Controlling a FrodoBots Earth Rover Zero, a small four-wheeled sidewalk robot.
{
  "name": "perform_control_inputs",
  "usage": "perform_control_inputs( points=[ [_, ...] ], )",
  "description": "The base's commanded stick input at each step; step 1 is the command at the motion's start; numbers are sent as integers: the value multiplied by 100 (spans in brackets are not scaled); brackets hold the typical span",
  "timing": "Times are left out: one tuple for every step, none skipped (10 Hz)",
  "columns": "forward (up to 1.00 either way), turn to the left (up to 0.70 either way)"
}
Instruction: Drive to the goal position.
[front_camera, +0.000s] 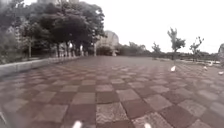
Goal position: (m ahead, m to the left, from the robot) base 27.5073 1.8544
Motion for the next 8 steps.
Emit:
perform_control_inputs(
  points=[
    [50,0],
    [50,0],
    [50,0],
    [50,0],
    [50,0],
    [50,0],
    [50,0],
    [50,0]
  ],
)
